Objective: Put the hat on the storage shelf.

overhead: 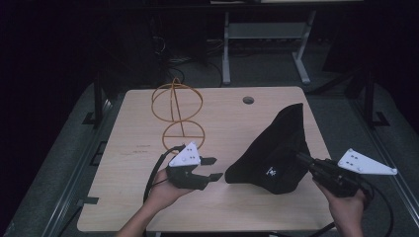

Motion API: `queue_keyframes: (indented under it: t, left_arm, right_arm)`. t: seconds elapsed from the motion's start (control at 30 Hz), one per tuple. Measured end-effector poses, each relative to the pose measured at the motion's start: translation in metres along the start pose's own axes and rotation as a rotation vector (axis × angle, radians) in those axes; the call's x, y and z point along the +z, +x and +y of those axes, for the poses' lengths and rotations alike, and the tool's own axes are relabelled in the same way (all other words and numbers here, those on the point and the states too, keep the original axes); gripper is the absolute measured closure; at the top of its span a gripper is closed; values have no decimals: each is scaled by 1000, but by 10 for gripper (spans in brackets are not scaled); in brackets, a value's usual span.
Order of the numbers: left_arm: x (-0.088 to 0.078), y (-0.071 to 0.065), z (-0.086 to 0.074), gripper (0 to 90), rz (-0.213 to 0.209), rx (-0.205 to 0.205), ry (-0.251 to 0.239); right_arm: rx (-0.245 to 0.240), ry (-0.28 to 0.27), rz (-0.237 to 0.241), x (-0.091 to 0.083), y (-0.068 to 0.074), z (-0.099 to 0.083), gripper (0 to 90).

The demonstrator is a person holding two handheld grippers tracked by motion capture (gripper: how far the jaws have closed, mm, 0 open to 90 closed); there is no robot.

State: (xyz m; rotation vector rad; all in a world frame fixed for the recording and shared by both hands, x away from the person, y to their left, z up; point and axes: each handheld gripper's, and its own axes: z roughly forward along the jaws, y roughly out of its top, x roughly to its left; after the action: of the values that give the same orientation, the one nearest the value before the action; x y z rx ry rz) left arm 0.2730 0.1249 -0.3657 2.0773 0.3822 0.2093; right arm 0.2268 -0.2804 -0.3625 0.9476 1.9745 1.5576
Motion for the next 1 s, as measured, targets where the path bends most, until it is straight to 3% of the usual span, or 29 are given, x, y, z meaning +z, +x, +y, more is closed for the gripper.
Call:
queue_keyframes:
  t: [0.17, 0.53, 0.77, 1.0]
  left_arm:
    - [-6, 3, -14, 448, 33, -29, 6]
    - [-9, 3, -31, 446, 40, -56, 9]
    - [-8, 5, -40, 446, 34, -55, 24]
    - [-9, 9, -48, 449, 31, -80, 18]
  right_arm:
    - [8, -14, 6, 3, -2, 14, 873]
    - [-16, -7, 47, 14, -3, 45, 873]
    - [-29, 37, 70, 25, -5, 69, 874]
    - [-39, 67, 85, 35, -5, 85, 876]
